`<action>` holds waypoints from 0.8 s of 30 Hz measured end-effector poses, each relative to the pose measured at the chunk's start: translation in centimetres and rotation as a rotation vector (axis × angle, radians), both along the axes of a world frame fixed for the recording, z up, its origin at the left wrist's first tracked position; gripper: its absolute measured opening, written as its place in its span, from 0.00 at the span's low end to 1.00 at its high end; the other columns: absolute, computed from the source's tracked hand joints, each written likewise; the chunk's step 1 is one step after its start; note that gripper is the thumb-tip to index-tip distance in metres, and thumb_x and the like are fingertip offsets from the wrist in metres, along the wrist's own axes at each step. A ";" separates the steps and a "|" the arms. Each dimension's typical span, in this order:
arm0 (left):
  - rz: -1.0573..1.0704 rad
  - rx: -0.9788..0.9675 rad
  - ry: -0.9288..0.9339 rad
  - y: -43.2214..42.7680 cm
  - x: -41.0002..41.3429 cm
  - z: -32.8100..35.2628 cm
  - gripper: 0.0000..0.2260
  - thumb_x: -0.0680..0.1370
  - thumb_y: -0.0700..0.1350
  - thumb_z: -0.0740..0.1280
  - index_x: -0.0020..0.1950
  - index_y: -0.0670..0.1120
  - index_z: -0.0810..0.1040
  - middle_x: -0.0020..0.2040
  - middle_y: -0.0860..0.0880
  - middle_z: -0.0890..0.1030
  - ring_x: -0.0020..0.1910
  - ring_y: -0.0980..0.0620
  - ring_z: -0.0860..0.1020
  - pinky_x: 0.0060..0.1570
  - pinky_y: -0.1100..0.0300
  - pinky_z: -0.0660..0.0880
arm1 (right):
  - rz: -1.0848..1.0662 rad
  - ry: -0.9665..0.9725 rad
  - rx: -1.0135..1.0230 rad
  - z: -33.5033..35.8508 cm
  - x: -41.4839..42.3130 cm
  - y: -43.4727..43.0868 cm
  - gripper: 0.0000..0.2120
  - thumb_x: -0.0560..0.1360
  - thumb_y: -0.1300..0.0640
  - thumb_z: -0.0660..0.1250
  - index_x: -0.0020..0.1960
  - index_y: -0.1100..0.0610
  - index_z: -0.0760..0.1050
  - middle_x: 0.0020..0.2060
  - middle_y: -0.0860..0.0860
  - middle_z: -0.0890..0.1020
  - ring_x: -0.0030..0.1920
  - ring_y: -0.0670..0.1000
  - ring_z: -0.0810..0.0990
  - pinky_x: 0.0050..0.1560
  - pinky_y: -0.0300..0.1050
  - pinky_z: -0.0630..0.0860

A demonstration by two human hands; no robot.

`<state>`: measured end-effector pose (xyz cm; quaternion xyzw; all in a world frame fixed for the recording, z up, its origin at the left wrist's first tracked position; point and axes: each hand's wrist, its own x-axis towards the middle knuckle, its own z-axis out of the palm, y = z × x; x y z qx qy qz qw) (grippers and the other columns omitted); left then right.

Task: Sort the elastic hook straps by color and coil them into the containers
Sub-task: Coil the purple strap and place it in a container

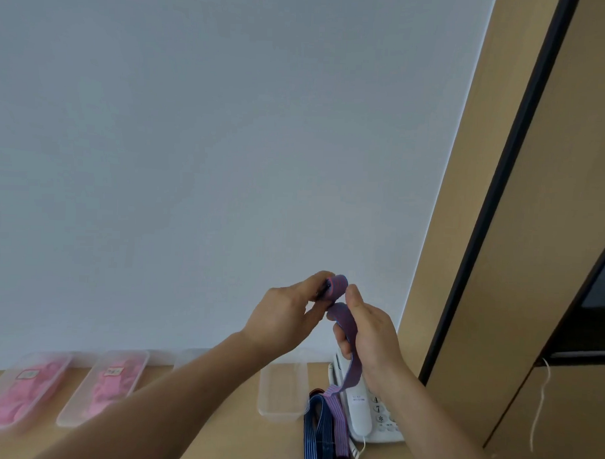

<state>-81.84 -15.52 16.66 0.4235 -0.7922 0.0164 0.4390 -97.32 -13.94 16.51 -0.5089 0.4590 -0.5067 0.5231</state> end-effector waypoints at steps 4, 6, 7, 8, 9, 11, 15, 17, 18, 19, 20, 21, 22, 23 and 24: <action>-0.005 -0.261 -0.246 -0.2 0.3 -0.3 0.14 0.76 0.36 0.63 0.59 0.47 0.78 0.42 0.58 0.74 0.34 0.58 0.62 0.26 0.65 0.64 | 0.011 0.020 0.028 -0.1 0.0 -0.1 0.31 0.75 0.33 0.61 0.40 0.62 0.81 0.26 0.54 0.76 0.24 0.50 0.68 0.25 0.40 0.65; -0.026 -0.312 -0.323 -0.7 0.8 -0.9 0.16 0.76 0.36 0.60 0.60 0.45 0.78 0.45 0.57 0.75 0.35 0.58 0.62 0.27 0.64 0.64 | 0.006 0.013 0.036 -0.4 0.0 -0.2 0.29 0.77 0.37 0.62 0.41 0.64 0.81 0.26 0.54 0.76 0.23 0.50 0.68 0.25 0.40 0.66; -0.030 -0.333 -0.350 -1.0 1.1 -1.1 0.17 0.77 0.35 0.59 0.62 0.45 0.78 0.46 0.56 0.76 0.34 0.57 0.64 0.26 0.62 0.68 | 0.015 0.001 0.041 -0.5 0.0 -0.2 0.28 0.77 0.38 0.63 0.42 0.65 0.81 0.26 0.54 0.76 0.24 0.50 0.69 0.26 0.40 0.66; -0.032 -0.354 -0.368 -1.2 1.3 -1.4 0.17 0.76 0.35 0.59 0.63 0.45 0.77 0.48 0.54 0.78 0.34 0.54 0.70 0.27 0.59 0.72 | 0.025 -0.016 0.044 -0.7 0.0 -0.1 0.28 0.78 0.39 0.63 0.43 0.65 0.81 0.26 0.53 0.76 0.24 0.49 0.69 0.26 0.40 0.66; -0.035 -0.356 -0.354 -1.4 1.4 -1.7 0.19 0.76 0.34 0.61 0.64 0.46 0.77 0.51 0.53 0.80 0.37 0.52 0.76 0.29 0.58 0.76 | 0.035 -0.037 0.044 -0.8 -0.1 -0.1 0.27 0.78 0.40 0.63 0.44 0.66 0.81 0.27 0.53 0.76 0.24 0.49 0.69 0.27 0.40 0.66; -0.028 -0.163 -0.160 -1.5 1.2 -1.8 0.23 0.75 0.35 0.64 0.69 0.49 0.75 0.61 0.53 0.81 0.47 0.53 0.82 0.42 0.59 0.81 | 0.053 -0.085 0.021 -0.9 -0.2 -0.1 0.25 0.78 0.42 0.64 0.45 0.65 0.81 0.28 0.53 0.77 0.25 0.49 0.70 0.27 0.40 0.67; -0.181 0.846 0.589 -1.2 0.5 0.1 0.22 0.75 0.49 0.63 0.70 0.50 0.74 0.62 0.49 0.81 0.58 0.51 0.81 0.56 0.56 0.77 | 0.086 -0.121 -0.072 -0.2 -0.2 -0.2 0.22 0.74 0.42 0.65 0.43 0.63 0.78 0.31 0.54 0.79 0.26 0.49 0.71 0.28 0.40 0.69; -0.321 1.094 0.741 -1.1 0.3 1.1 0.18 0.76 0.56 0.60 0.56 0.45 0.81 0.49 0.45 0.84 0.50 0.47 0.82 0.55 0.50 0.75 | 0.087 -0.063 -0.127 -0.2 0.0 -0.2 0.19 0.77 0.45 0.64 0.40 0.61 0.77 0.31 0.53 0.80 0.27 0.49 0.72 0.29 0.40 0.69; -0.381 1.099 0.742 -0.9 0.2 1.4 0.18 0.77 0.57 0.60 0.51 0.44 0.81 0.44 0.44 0.83 0.46 0.47 0.82 0.56 0.48 0.75 | 0.084 -0.031 -0.148 -0.3 0.0 -0.2 0.18 0.79 0.47 0.63 0.39 0.60 0.77 0.31 0.53 0.79 0.27 0.49 0.72 0.29 0.41 0.69; -0.415 1.067 0.735 -0.8 0.1 1.6 0.18 0.78 0.57 0.61 0.49 0.43 0.81 0.42 0.43 0.82 0.44 0.47 0.81 0.57 0.46 0.74 | 0.075 -0.004 -0.159 -0.4 0.1 -0.2 0.18 0.81 0.48 0.62 0.38 0.59 0.77 0.30 0.53 0.79 0.27 0.49 0.71 0.30 0.41 0.69; -0.429 1.027 0.733 -0.7 0.1 1.6 0.17 0.78 0.55 0.62 0.50 0.41 0.81 0.42 0.41 0.82 0.44 0.47 0.81 0.58 0.45 0.73 | 0.060 0.020 -0.160 -0.5 0.1 -0.2 0.19 0.81 0.49 0.61 0.38 0.59 0.77 0.30 0.53 0.79 0.27 0.49 0.72 0.30 0.41 0.69; -0.420 0.990 0.732 -0.7 0.1 1.6 0.17 0.80 0.52 0.63 0.52 0.38 0.80 0.45 0.40 0.83 0.46 0.46 0.81 0.60 0.44 0.73 | 0.040 0.048 -0.155 -0.6 0.0 -0.3 0.20 0.81 0.48 0.61 0.39 0.60 0.77 0.29 0.52 0.79 0.26 0.49 0.72 0.29 0.40 0.69; -0.400 0.958 0.729 -0.8 0.2 1.6 0.16 0.81 0.50 0.64 0.55 0.36 0.80 0.50 0.40 0.84 0.49 0.46 0.82 0.60 0.46 0.73 | 0.019 0.077 -0.147 -0.8 -0.1 -0.4 0.20 0.81 0.47 0.62 0.39 0.62 0.78 0.28 0.51 0.79 0.26 0.49 0.72 0.29 0.40 0.69; -0.379 0.934 0.718 -0.9 0.3 1.7 0.16 0.82 0.48 0.63 0.58 0.36 0.79 0.54 0.40 0.84 0.51 0.47 0.82 0.59 0.48 0.74 | 0.000 0.102 -0.137 -0.9 -0.2 -0.4 0.21 0.81 0.47 0.62 0.40 0.62 0.78 0.27 0.51 0.79 0.25 0.48 0.72 0.29 0.40 0.69; -0.364 0.917 0.703 -0.9 0.3 1.7 0.15 0.82 0.47 0.63 0.60 0.36 0.78 0.56 0.41 0.84 0.52 0.48 0.82 0.58 0.50 0.74 | -0.016 0.120 -0.127 -1.1 -0.3 -0.5 0.20 0.81 0.47 0.63 0.40 0.62 0.79 0.26 0.51 0.79 0.25 0.48 0.72 0.28 0.41 0.69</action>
